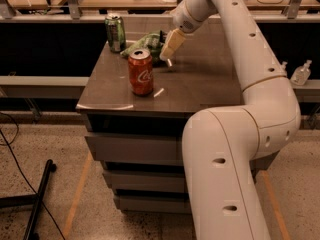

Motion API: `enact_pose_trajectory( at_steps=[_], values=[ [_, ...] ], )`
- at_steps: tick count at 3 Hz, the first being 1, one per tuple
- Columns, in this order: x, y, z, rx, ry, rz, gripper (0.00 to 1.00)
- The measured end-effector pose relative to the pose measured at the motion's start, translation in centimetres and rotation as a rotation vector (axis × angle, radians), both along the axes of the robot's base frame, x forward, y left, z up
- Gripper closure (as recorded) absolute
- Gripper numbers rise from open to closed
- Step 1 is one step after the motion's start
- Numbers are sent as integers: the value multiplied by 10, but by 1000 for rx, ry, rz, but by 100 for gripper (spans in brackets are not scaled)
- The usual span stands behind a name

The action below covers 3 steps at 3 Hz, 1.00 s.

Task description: Move green jalapeno chip bag near green can

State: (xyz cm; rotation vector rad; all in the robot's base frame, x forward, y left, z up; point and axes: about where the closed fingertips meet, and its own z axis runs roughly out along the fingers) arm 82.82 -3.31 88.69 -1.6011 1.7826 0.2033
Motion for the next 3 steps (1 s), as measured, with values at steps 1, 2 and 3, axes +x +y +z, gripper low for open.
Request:
enact_pose_trajectory(
  at_steps=[1, 2, 3],
  values=[
    [-12, -35, 31, 113, -44, -3, 0],
    [-25, -65, 59, 181, -89, -7, 0],
    [-25, -64, 59, 181, -89, -7, 0]
  ],
)
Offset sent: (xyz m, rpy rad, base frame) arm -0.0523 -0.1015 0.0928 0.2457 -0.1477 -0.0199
